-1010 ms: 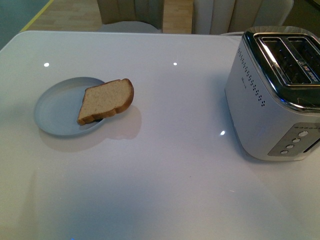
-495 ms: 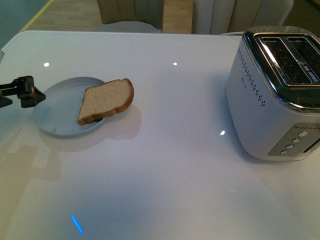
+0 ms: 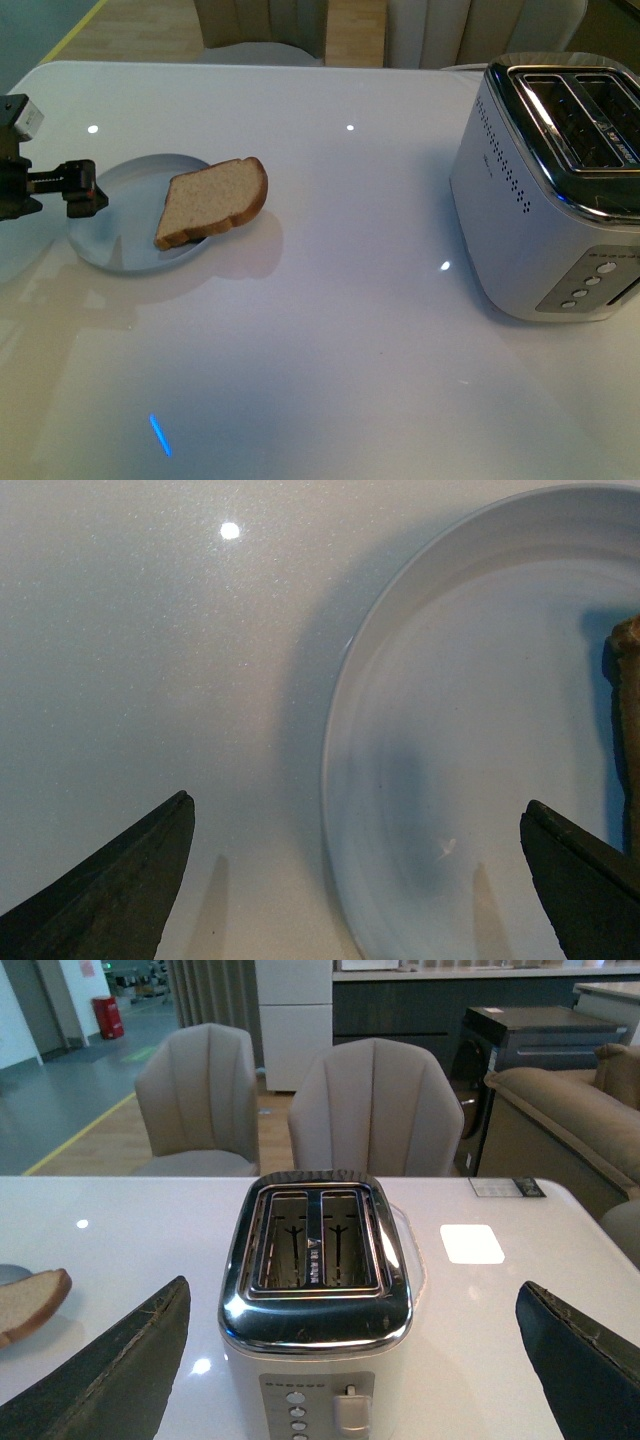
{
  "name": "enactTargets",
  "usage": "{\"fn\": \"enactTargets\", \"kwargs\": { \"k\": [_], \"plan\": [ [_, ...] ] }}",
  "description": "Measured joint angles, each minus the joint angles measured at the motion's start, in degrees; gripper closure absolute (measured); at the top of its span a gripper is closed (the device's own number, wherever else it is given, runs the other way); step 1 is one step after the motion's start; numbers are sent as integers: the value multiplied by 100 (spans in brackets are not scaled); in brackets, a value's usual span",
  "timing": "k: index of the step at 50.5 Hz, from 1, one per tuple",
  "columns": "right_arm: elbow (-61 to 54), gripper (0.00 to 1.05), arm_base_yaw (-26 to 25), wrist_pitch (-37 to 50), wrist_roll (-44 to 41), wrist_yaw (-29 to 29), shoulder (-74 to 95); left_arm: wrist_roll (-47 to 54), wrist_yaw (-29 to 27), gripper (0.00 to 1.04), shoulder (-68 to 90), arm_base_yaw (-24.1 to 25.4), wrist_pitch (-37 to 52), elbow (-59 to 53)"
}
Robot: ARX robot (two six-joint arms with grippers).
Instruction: Left arm holds plate, right arm toasts bread
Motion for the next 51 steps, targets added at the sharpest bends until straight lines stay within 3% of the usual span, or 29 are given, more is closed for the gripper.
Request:
{"fn": "enactTargets", "kwargs": {
  "k": [51],
  "plan": [
    [2,9,0,0,0,0,0,-52,-214,7,439,-273,-317,378]
  ]
}}
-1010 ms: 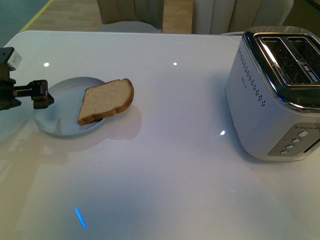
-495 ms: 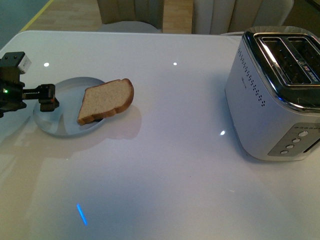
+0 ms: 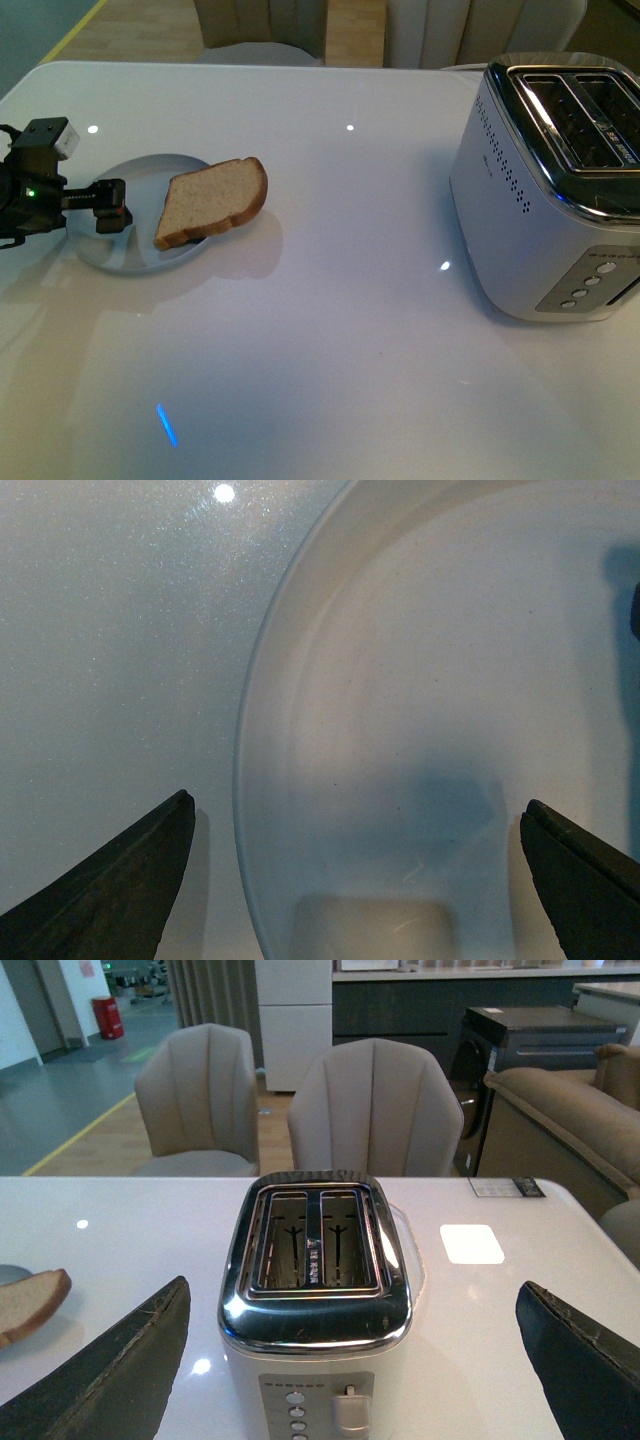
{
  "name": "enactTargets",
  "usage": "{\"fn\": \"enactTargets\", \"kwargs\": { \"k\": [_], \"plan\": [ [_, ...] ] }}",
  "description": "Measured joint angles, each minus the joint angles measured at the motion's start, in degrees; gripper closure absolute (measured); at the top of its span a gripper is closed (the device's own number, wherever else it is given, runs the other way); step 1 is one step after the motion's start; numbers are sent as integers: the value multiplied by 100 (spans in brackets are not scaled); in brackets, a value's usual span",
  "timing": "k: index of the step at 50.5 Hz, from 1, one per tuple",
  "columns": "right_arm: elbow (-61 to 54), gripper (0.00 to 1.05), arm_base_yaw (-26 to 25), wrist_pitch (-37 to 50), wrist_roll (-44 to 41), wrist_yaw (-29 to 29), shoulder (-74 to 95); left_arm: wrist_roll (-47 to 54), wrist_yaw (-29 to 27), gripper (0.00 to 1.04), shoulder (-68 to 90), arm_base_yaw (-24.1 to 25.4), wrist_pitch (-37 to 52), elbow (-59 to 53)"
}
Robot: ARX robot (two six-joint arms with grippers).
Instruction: Left arm holds plate, right arm toasts bread
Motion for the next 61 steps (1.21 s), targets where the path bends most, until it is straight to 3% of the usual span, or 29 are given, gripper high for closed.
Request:
{"fn": "enactTargets", "kwargs": {
  "k": [12,30,42,61],
  "plan": [
    [0,9,0,0,0,0,0,-103,9,9,2,-26,0,13],
    [-2,9,0,0,0,0,0,-321,68,80,55,-26,-4,37],
    [-2,9,0,0,0,0,0,-549,203,102,63,-17,-4,63],
    [-2,9,0,0,0,0,0,-879,479,102,35,85,50,9]
  ]
}}
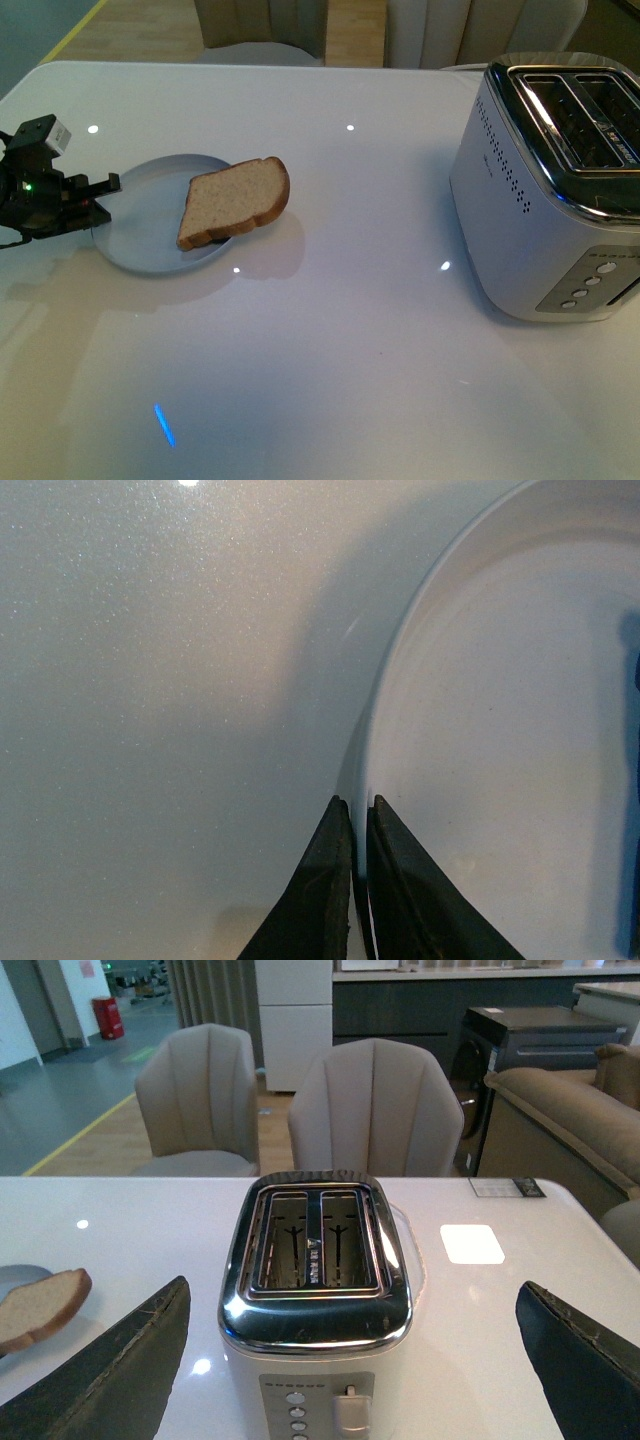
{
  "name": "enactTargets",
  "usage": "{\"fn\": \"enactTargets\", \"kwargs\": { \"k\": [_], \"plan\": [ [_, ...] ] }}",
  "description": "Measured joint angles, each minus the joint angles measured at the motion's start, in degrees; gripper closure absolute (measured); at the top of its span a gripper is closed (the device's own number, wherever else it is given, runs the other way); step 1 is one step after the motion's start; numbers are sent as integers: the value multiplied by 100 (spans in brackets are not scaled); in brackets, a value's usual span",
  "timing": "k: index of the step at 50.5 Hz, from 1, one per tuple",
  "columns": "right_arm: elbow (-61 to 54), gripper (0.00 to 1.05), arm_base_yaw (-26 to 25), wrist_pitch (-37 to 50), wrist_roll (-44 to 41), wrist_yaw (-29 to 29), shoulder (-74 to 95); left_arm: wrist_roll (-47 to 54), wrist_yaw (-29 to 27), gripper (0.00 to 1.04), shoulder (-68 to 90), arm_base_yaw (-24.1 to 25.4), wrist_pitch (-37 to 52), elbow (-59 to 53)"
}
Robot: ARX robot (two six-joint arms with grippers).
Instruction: Left arm holds plate, right arm toasts bread
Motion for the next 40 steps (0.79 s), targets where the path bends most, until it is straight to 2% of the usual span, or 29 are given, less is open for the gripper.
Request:
{"fn": "enactTargets", "kwargs": {
  "k": [25,40],
  "plan": [
    [2,9,0,0,0,0,0,-299,289,102,-658,140,98,-291],
    [0,9,0,0,0,0,0,-1106,601,102,-1300,-22,127,-466]
  ]
}}
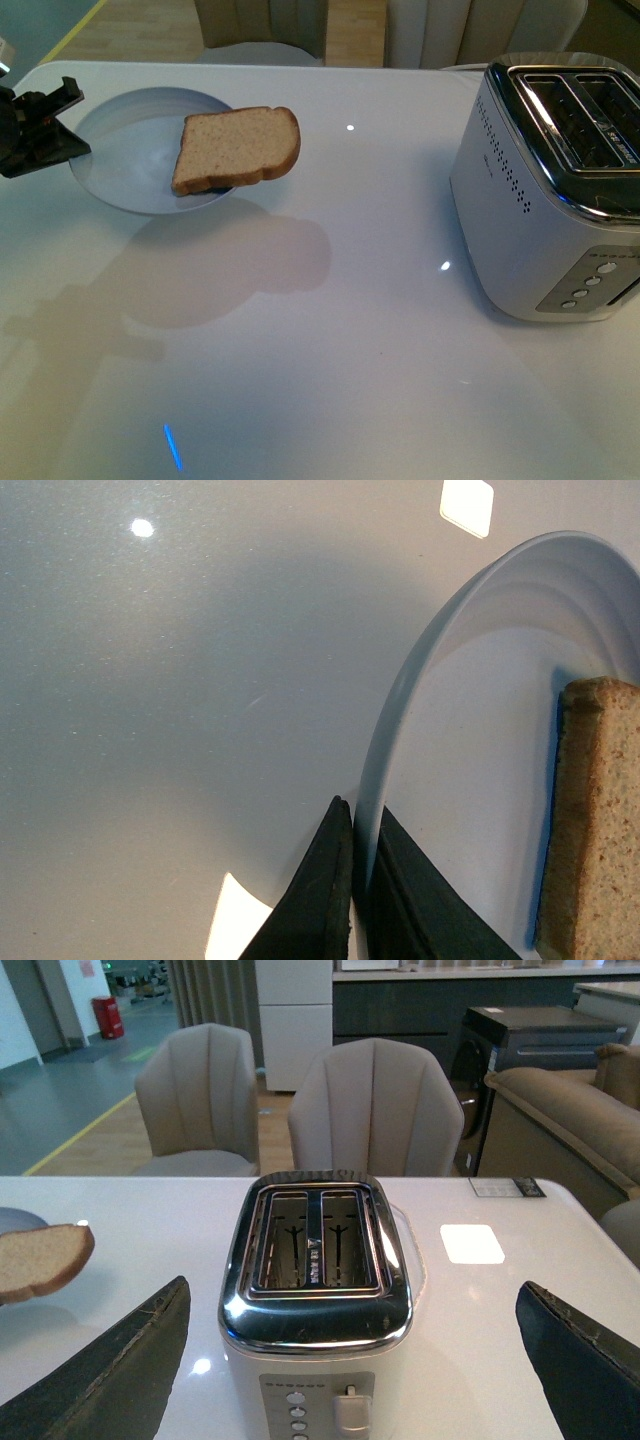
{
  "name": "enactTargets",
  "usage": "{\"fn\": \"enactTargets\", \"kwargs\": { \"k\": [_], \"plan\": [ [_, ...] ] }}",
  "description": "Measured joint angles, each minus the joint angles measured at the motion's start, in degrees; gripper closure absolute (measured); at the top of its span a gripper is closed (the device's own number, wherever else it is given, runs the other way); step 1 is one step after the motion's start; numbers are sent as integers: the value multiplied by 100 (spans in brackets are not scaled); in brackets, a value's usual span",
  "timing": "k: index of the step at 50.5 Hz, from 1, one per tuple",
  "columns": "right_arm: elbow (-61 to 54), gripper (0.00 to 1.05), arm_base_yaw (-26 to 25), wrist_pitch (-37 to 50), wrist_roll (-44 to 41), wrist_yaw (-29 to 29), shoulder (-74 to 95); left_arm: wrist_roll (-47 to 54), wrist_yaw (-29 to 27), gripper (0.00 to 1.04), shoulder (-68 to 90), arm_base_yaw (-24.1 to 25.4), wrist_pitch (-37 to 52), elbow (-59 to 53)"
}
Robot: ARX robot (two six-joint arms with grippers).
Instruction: Left arm holds plate, right arm toasts bread
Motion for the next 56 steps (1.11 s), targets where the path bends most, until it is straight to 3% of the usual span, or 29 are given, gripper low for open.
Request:
{"fn": "enactTargets", "kwargs": {
  "k": [29,56],
  "plan": [
    [2,9,0,0,0,0,0,-614,-195,102,-1290,-1224,-273,-262],
    [0,9,0,0,0,0,0,-863,-485,102,-1528,-2470,-730,114]
  ]
}}
